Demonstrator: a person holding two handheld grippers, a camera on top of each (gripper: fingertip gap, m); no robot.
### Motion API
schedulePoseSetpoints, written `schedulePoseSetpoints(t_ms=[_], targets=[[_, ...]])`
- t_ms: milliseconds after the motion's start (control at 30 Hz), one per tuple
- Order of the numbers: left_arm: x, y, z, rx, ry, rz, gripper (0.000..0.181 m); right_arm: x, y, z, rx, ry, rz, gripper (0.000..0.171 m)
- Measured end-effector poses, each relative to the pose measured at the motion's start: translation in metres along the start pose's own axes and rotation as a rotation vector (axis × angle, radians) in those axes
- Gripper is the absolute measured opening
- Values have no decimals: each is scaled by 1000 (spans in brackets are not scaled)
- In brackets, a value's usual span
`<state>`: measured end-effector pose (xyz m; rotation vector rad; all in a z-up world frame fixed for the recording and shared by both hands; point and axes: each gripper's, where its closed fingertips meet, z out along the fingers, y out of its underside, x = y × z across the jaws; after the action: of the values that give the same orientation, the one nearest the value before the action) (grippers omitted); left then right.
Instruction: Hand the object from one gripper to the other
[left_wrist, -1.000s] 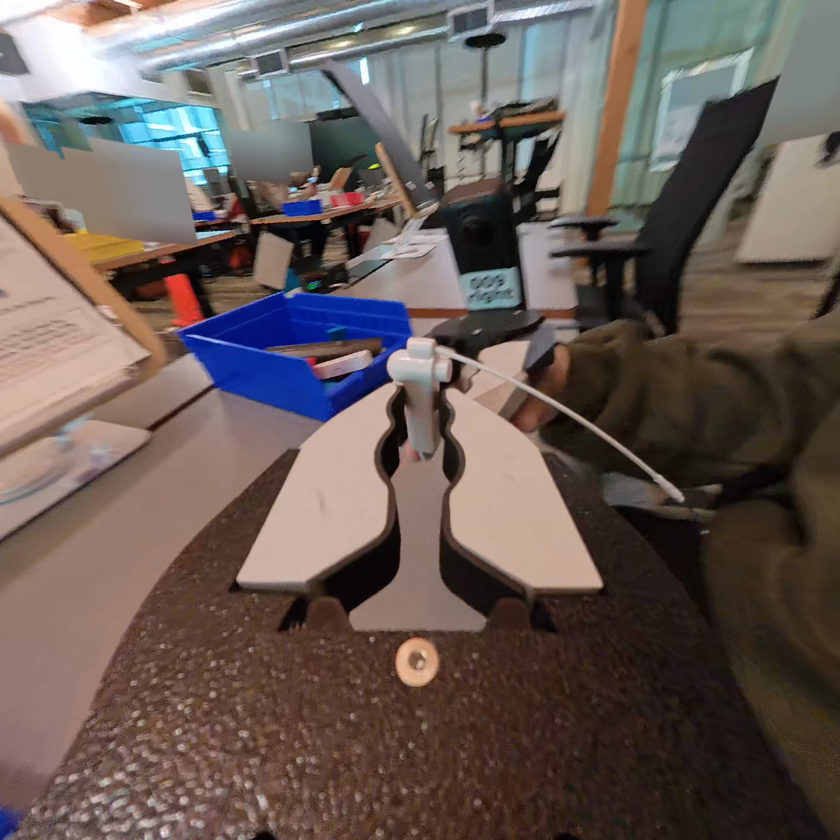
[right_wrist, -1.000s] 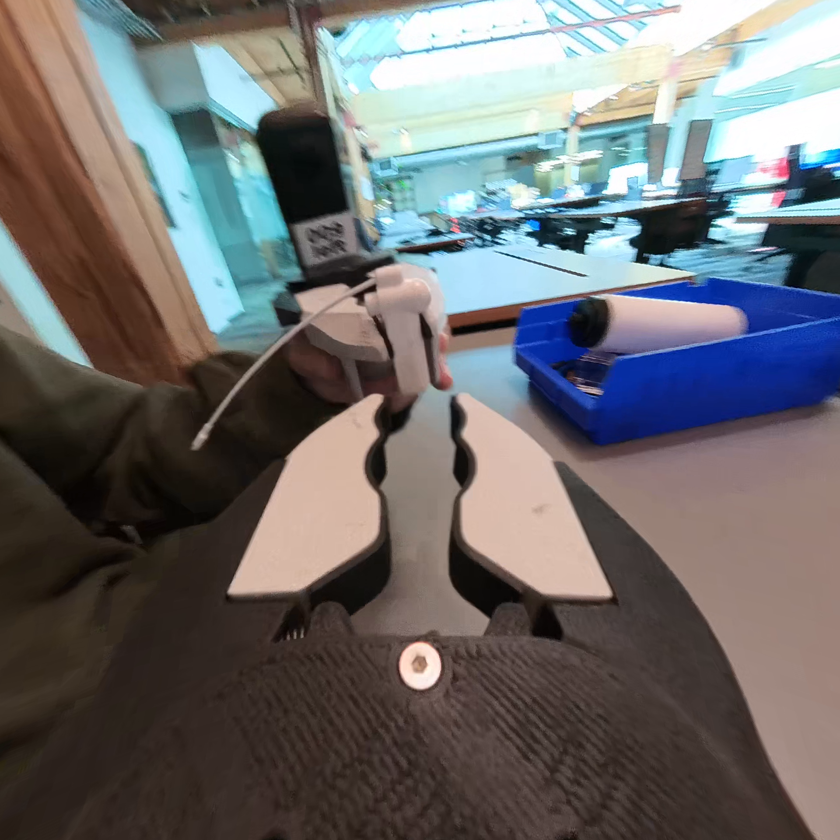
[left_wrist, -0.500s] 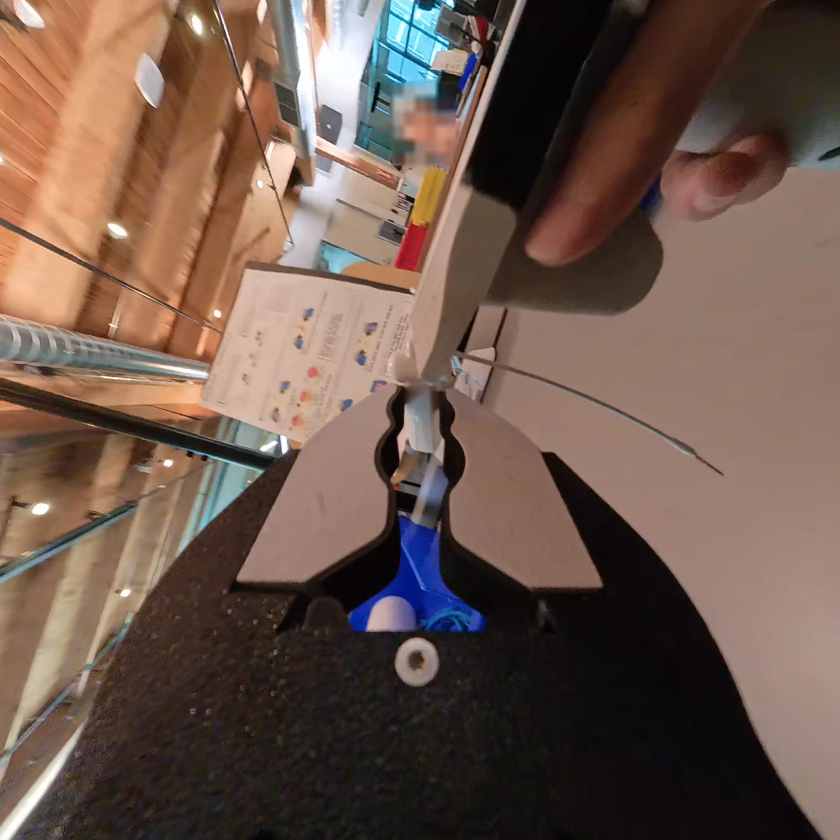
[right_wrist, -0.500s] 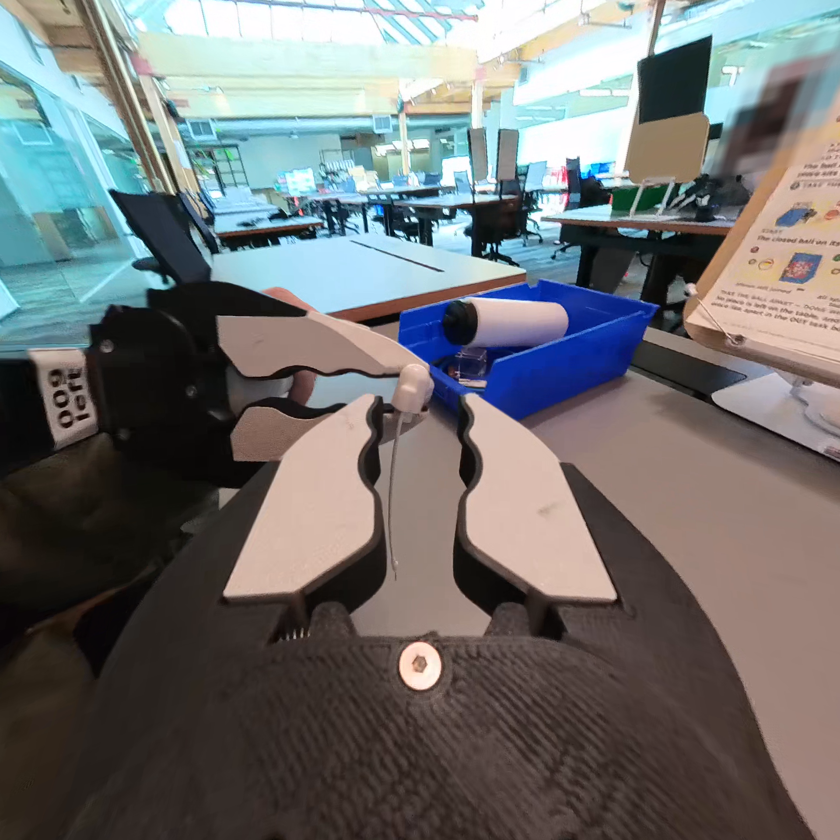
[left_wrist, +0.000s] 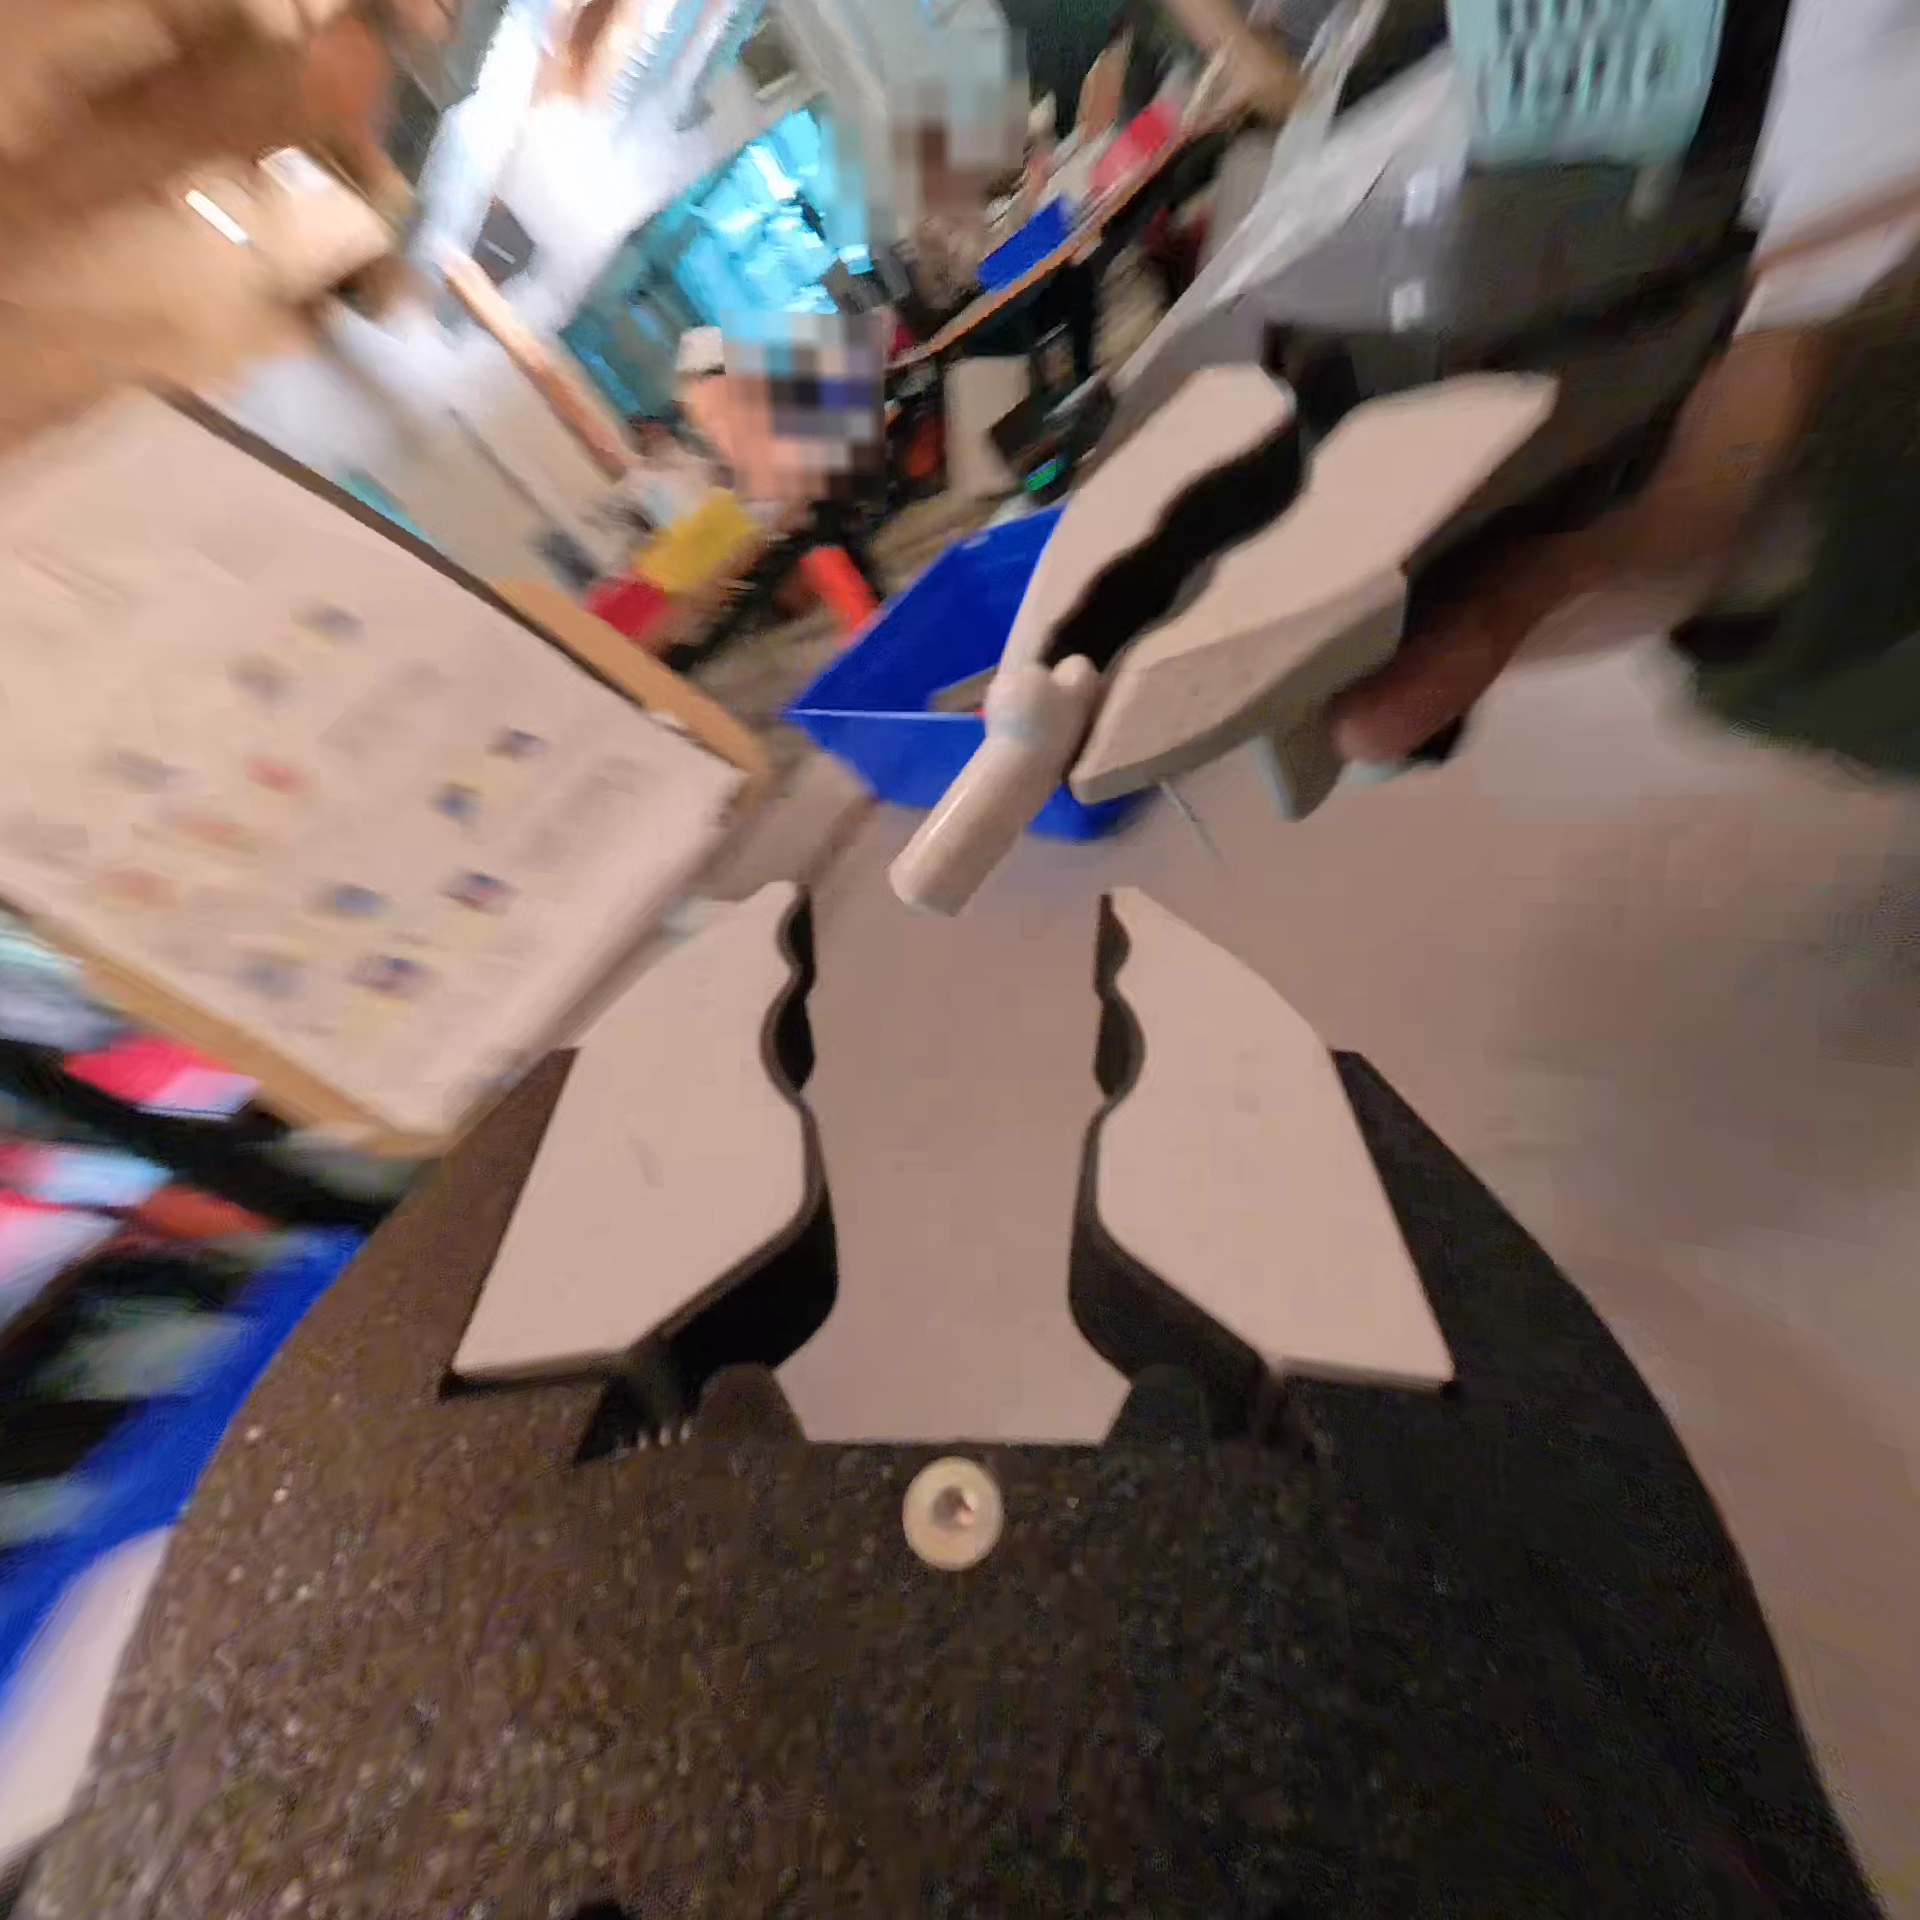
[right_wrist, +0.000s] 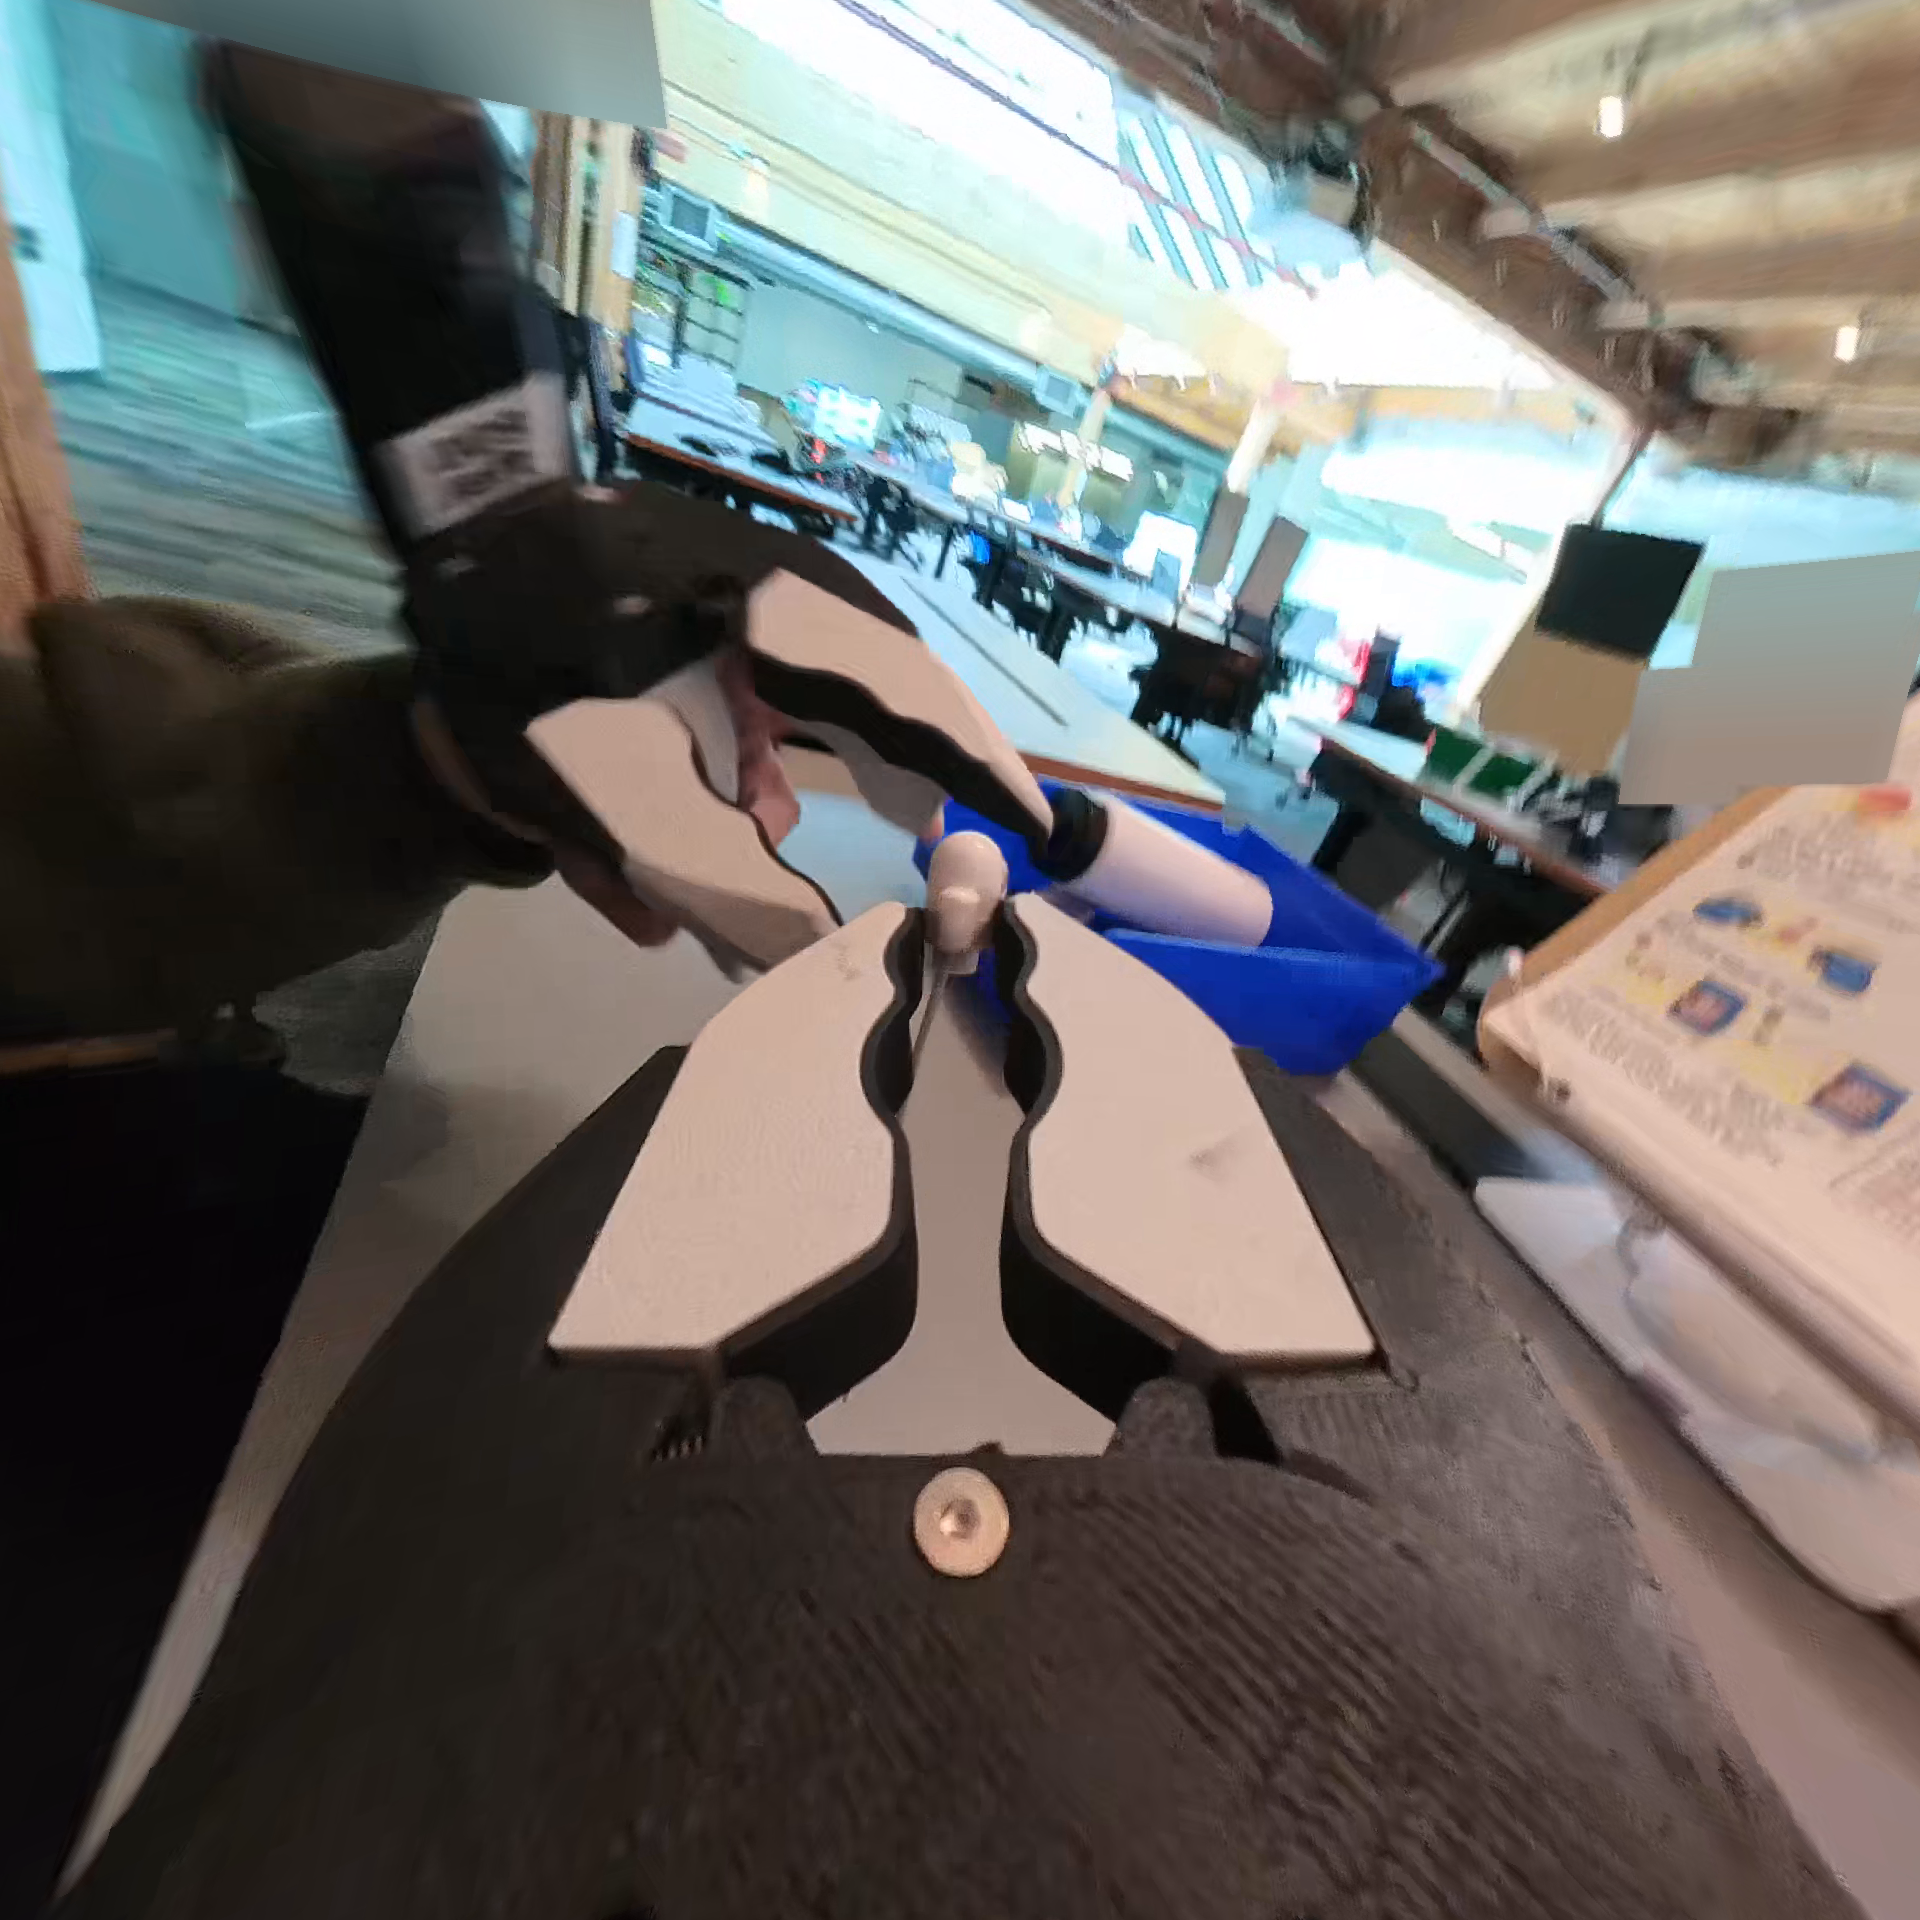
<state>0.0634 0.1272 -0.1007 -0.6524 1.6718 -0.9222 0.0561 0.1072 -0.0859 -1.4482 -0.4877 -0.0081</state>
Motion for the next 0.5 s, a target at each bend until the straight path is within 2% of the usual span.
schedulePoseSetpoints(t_ms=[33, 133, 200, 300, 500], targets=[[5, -3, -2, 35, 106, -179, 56, 0, -4, -5, 37, -3, -51, 13], [17, -18, -17, 152, 442, -680, 56, -8, -12, -16, 115, -31, -260, 13], [25, -17, -23, 131, 627, -903, 51, -15, -10, -17, 94, -55, -356, 13], [45, -10, -32, 55, 858, -1050, 47, -25, -5, -12, 61, -93, -400, 13], [43, -9, -31, 103, 969, -1247, 41, -47, 2, -4, 30, -193, -451, 13]])
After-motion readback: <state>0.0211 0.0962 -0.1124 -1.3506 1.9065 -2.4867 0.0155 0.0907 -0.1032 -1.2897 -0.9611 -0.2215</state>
